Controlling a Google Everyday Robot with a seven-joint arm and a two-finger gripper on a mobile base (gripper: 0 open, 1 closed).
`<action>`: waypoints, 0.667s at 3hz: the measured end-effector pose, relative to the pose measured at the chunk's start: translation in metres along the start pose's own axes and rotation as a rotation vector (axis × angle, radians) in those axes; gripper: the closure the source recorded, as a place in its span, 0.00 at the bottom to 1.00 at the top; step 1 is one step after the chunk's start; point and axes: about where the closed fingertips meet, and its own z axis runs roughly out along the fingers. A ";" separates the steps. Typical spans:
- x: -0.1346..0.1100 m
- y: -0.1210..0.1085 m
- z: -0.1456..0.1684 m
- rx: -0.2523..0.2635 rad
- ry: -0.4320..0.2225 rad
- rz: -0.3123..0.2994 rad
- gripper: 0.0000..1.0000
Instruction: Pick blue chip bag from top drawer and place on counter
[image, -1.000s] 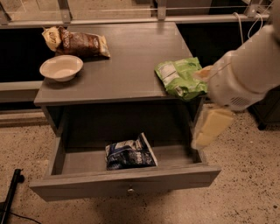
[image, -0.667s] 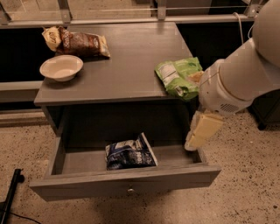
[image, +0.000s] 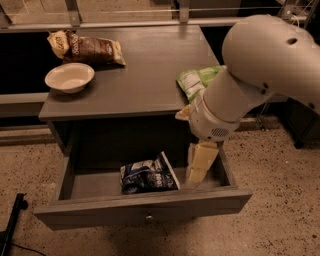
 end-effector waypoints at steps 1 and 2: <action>-0.012 0.017 0.067 -0.117 -0.041 -0.022 0.27; -0.018 0.029 0.109 -0.164 -0.040 -0.037 0.38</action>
Offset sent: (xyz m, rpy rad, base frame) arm -0.0266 0.0811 -0.1481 0.0115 0.1910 0.1337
